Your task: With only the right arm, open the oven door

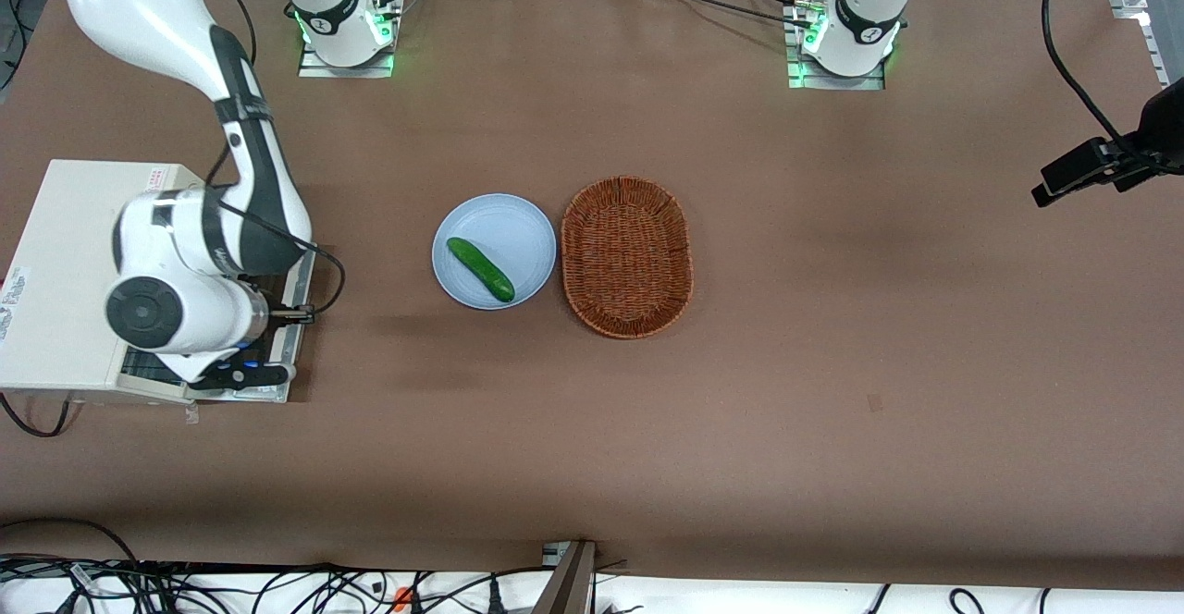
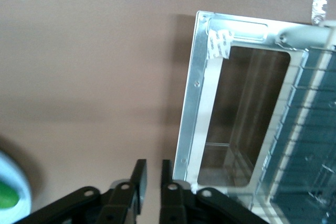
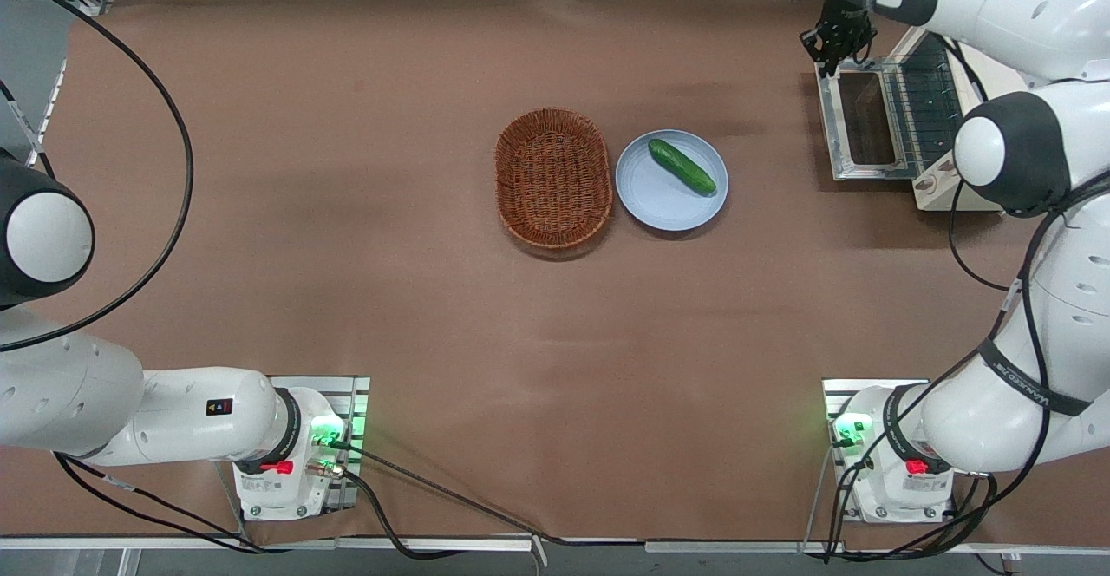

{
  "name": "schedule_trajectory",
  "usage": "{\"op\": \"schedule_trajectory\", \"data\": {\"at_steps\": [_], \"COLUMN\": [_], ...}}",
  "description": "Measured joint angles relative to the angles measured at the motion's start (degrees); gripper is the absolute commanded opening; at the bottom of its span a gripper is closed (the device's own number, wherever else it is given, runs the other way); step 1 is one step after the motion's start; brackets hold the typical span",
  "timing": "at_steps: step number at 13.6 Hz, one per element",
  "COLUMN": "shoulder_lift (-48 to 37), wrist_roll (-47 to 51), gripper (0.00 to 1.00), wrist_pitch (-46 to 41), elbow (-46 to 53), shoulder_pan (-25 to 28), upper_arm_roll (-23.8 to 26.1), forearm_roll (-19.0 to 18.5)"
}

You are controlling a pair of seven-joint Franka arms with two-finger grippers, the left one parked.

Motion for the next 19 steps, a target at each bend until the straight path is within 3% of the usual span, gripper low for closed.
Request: {"op": "schedule_trajectory", "data": {"at_steps": [16, 19], "shoulder_lift": [-23.55, -26.96], "wrist_roll": [-2.25, -2.58], "gripper": [1.0, 1.0], "wrist_pitch": [-17.95, -21.25], "elbow": [0.32, 0.22], "shoulder_pan": [-4.05, -8.42], "upper_arm_roll": [-3.15, -1.05], "forearm_roll": [2.61, 2.63]}}
